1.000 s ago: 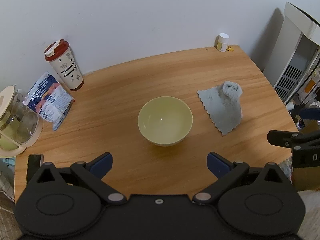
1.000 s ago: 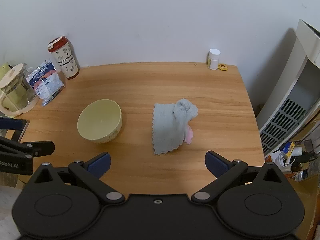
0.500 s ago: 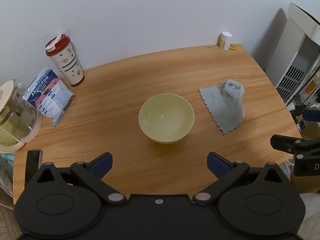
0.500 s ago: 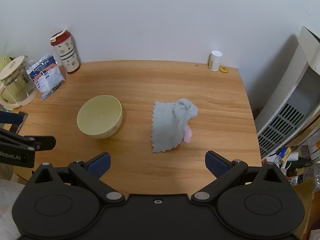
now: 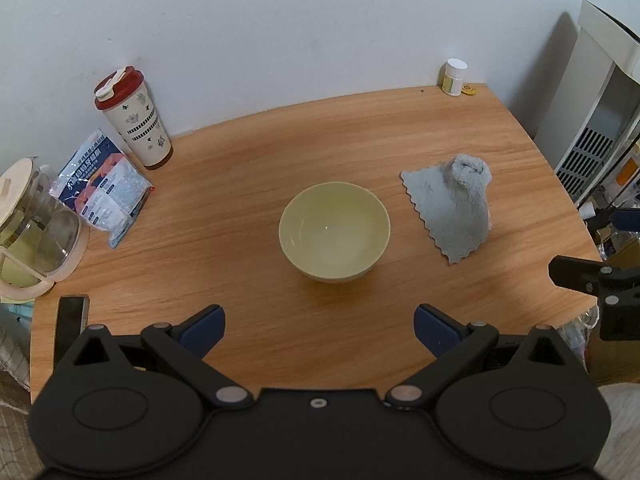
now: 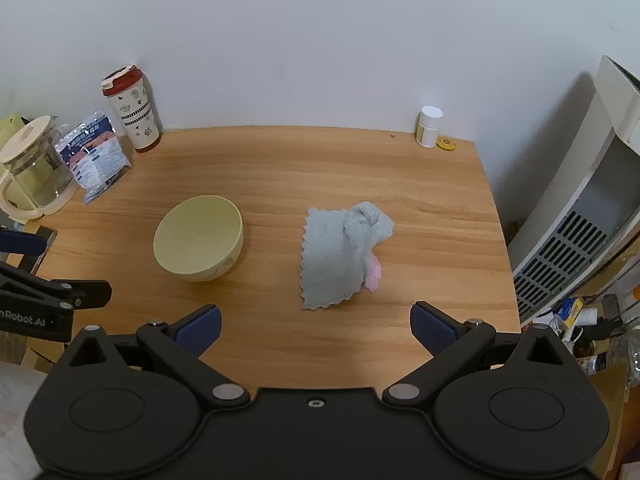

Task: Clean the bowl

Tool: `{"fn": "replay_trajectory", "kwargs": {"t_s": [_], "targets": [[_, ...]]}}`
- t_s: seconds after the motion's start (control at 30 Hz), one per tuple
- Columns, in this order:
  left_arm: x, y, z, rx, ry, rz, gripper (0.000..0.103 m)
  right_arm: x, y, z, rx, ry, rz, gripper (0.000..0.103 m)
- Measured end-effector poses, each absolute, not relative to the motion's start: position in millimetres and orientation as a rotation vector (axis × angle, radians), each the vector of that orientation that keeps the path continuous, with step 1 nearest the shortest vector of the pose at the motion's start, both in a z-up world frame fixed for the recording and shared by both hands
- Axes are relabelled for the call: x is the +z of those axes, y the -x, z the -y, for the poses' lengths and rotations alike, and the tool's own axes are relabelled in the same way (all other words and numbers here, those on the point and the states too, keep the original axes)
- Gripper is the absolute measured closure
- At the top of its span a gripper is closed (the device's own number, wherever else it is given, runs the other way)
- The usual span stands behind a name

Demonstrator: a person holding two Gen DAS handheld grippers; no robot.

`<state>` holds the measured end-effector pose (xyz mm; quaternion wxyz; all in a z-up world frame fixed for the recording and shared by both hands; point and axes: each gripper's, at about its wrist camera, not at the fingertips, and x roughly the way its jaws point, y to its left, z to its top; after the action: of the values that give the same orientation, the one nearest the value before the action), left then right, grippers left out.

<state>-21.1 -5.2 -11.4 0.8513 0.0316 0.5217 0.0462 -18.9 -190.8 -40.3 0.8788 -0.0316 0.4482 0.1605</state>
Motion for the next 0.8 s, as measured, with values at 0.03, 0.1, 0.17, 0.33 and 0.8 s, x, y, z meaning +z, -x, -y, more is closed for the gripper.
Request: {"fn": "replay_trajectory", "kwargs": {"t_s": [0.03, 0.1, 0.17, 0.33, 0.8], "targets": [[-11, 21, 6, 0.102, -0.066, -1.098, 0.000, -40, 19, 192, 0.336, 0.065, -0.931, 0.001], [-11, 22, 8, 0.105, -0.064, -1.099, 0.000, -40, 18, 194, 0.338, 0.065, -0.932, 0.001], [-11, 23, 11, 0.112, -0.063, -1.101, 0.000, -40, 18, 196, 0.340, 0.065, -0.933, 0.001], [-10, 25, 19, 0.128, -0.064, -1.096, 0.000, -41, 19, 202, 0.344, 0.066, -0.930, 0.001], [-6, 21, 16, 0.258, 0.019, -1.035, 0.000, -44, 12, 235, 0.383, 0.054, -0.896, 0.002]]}}
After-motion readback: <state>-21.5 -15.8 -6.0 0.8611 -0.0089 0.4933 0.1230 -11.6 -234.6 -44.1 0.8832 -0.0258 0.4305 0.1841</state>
